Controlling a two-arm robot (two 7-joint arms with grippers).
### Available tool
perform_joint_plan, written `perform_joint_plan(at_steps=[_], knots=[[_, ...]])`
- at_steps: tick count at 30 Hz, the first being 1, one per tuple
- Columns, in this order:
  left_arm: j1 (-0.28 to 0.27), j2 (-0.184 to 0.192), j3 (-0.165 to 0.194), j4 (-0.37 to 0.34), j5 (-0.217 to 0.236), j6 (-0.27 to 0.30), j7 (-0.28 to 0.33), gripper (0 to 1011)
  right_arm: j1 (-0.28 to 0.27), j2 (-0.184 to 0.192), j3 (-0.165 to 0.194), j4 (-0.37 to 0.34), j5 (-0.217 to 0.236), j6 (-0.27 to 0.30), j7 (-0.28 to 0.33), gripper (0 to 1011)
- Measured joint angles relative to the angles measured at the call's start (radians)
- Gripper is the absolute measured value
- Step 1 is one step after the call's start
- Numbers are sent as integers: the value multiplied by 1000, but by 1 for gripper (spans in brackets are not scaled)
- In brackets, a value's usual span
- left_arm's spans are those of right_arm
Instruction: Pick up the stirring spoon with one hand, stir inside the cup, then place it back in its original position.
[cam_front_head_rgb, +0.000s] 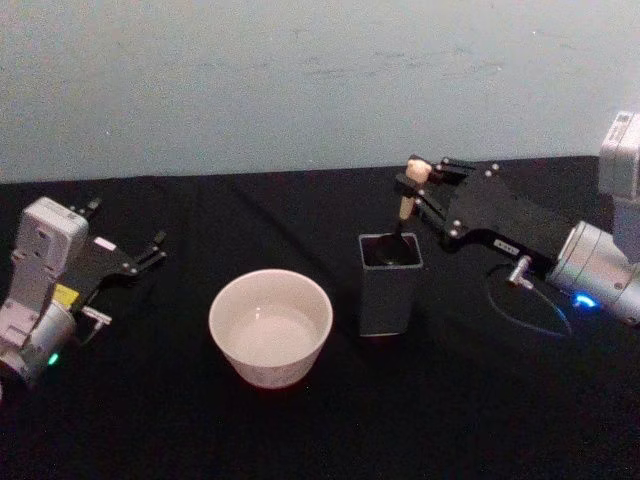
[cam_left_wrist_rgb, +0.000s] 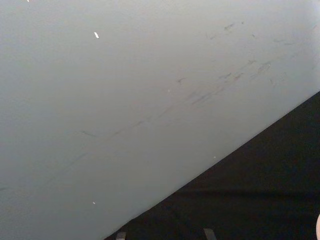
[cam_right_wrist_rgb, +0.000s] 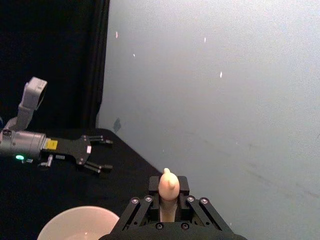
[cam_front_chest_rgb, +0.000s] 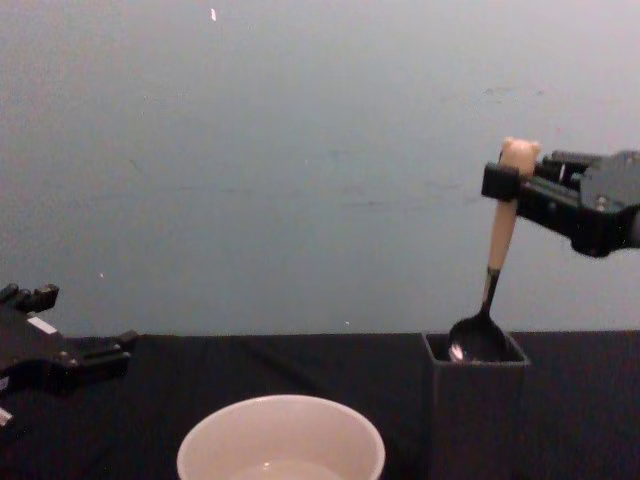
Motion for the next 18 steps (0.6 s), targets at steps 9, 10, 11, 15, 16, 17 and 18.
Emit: perform_joint_plan(at_steps=[9,10,11,15,16,17,18], knots=[[0,0,0,0,0,0,0,1001,0,-25,-18,44,-14,25,-14,211],[0,0,0,0,0,0,0,1001,1,-28,-20,48,-15,27,-15,211],[0,0,0,0,0,0,0,1001,2,-32,-23,57,-16,31,-17,211],[0,0,0,0,0,0,0,1001,5,-44,-30,78,-20,42,-22,211],[0,0,0,0,0,0,0,1001,5,-45,-31,83,-21,45,-23,211],[0,0,0,0,0,0,0,1001,6,-48,-33,88,-22,48,-25,211],[0,0,0,0,0,0,0,1001,6,-49,-34,92,-23,50,-25,211]])
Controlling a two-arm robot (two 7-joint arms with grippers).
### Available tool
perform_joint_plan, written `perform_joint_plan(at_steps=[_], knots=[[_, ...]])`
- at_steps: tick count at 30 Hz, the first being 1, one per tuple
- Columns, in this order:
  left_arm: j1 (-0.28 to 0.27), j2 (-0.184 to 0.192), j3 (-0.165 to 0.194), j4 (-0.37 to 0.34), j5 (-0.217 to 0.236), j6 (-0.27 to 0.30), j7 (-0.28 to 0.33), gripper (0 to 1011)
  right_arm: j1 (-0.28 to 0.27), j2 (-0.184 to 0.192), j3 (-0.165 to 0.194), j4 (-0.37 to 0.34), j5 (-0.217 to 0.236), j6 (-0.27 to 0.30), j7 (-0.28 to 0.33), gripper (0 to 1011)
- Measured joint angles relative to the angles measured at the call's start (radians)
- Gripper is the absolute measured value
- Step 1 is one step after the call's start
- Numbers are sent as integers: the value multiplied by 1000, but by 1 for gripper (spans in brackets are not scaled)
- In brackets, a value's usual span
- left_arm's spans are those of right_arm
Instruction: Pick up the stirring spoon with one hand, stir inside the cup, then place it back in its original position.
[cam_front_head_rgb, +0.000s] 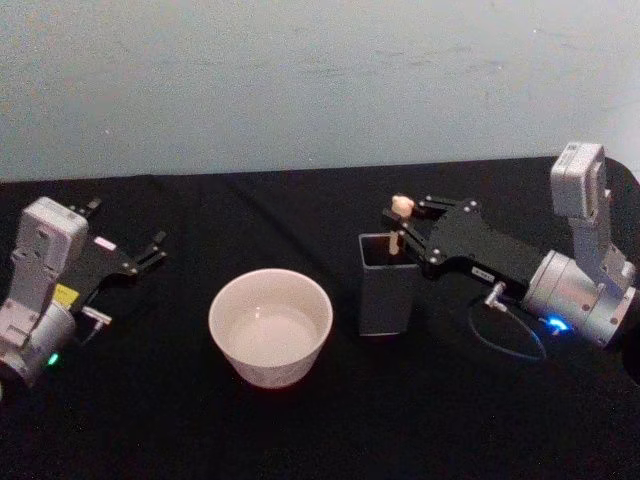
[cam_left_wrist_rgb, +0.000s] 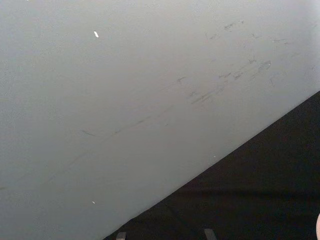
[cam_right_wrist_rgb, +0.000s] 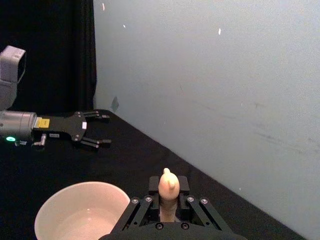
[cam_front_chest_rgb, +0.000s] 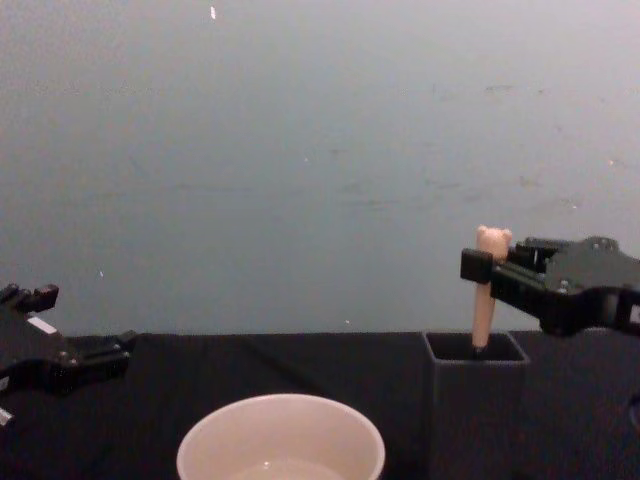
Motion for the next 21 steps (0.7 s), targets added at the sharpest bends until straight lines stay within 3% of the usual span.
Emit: perform_joint_plan(at_steps=[21], knots=[[0,0,0,0,0,0,0,1001,-10,-14,-10,35,-22,30,-20,211]])
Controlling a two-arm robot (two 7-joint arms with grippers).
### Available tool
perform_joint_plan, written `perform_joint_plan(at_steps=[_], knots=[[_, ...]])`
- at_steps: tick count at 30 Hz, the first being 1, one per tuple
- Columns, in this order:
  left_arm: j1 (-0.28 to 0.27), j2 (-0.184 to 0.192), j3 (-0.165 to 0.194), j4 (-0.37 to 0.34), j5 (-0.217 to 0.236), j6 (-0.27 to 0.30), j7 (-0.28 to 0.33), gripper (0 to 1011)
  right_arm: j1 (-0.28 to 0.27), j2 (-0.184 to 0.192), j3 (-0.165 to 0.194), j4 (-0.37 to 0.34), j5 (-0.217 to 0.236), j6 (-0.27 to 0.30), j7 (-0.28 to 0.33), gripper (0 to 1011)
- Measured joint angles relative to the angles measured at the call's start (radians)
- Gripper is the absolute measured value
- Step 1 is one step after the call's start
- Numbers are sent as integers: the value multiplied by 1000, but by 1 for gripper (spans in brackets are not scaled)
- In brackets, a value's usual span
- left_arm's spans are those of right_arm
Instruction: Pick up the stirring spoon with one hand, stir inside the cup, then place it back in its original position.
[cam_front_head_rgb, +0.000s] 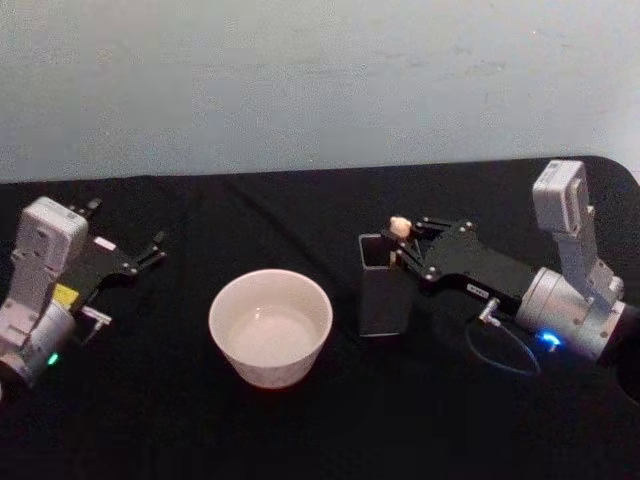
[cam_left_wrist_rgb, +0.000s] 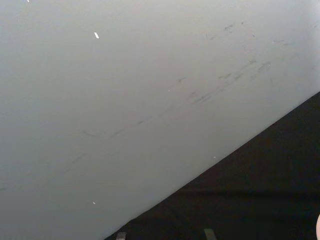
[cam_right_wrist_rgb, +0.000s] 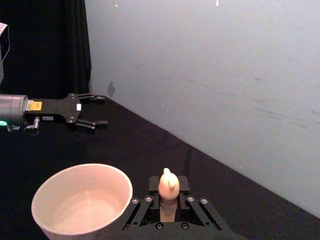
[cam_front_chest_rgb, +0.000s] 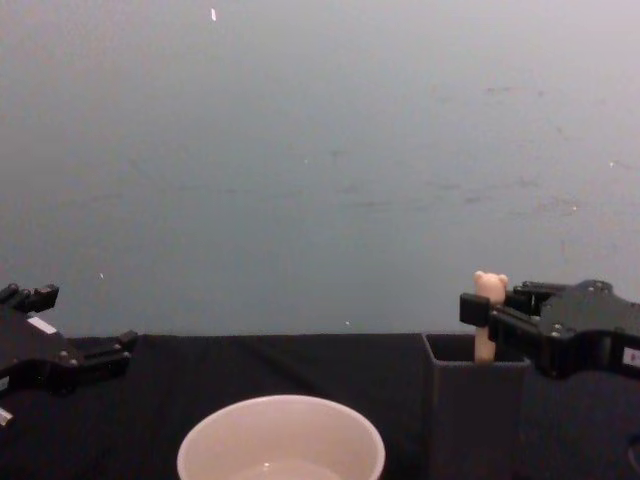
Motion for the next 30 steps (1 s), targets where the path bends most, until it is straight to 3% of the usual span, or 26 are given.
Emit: perform_joint_plan(at_steps=[16,30], knots=[[0,0,0,0,0,0,0,1001,1,0,0,0,3,0,3,238],[0,0,0,0,0,0,0,1001,2,0,0,0,4,-1,4,695]])
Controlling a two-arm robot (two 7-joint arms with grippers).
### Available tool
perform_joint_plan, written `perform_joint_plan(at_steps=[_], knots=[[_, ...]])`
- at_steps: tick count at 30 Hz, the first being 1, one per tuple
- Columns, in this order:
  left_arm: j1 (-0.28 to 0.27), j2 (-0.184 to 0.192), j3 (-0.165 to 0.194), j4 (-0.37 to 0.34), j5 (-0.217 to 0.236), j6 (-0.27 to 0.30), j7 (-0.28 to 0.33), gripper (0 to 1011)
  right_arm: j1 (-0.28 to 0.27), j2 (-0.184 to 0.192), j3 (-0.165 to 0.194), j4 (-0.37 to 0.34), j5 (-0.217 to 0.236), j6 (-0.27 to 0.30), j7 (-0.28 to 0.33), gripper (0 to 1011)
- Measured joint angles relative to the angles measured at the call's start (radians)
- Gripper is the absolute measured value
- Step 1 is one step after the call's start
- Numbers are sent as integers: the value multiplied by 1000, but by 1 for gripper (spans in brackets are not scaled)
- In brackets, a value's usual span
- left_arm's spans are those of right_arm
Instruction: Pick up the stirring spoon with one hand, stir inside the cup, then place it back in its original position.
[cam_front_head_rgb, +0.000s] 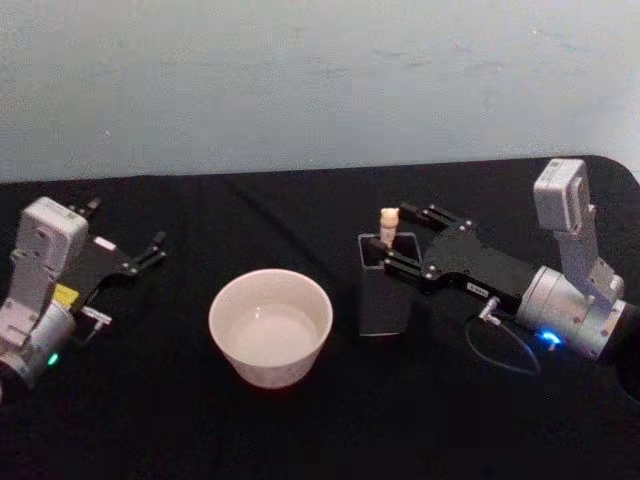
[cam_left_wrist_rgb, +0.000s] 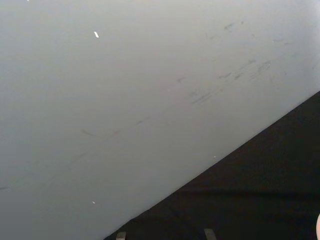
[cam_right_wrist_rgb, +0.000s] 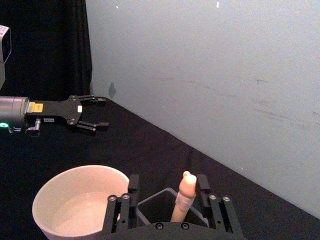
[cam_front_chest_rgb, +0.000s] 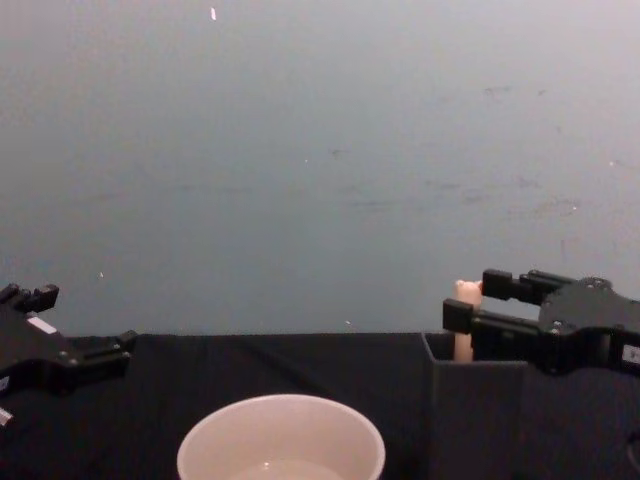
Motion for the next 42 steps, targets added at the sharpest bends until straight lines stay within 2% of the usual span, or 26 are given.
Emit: perform_joint_plan(at_steps=[1,2,7,11,18,22,27,29,30,31,34,37,42], knots=[[0,0,0,0,0,0,0,1001,0,0,0,0,0,0,0,752],[0,0,0,0,0,0,0,1001,0,0,0,0,0,0,0,752],[0,0,0,0,0,0,0,1001,0,0,0,0,1,0,0,913],[0,0,0,0,0,0,0,1001,0,0,0,0,1,0,0,1003],[0,0,0,0,0,0,0,1001,0,-2,3,-1,4,-4,0,1003],[0,0,0,0,0,0,0,1001,3,-11,33,-27,23,-31,-12,1002],[0,0,0,0,0,0,0,1001,-2,-26,85,-60,36,-54,-65,1002],[0,0,0,0,0,0,0,1001,-10,-34,110,-71,31,-58,-110,1002],[0,0,0,0,0,0,0,1001,-17,-43,127,-74,19,-55,-149,1002],[0,0,0,0,0,0,0,1001,-17,-43,127,-74,19,-55,-149,1002],[0,0,0,0,0,0,0,1001,-31,-64,157,-63,-24,-24,-248,1002],[0,0,0,0,0,0,0,1001,-37,-77,164,-36,-58,9,-303,1002],[0,0,0,0,0,0,0,1001,-39,-93,160,18,-93,55,-335,1002]])
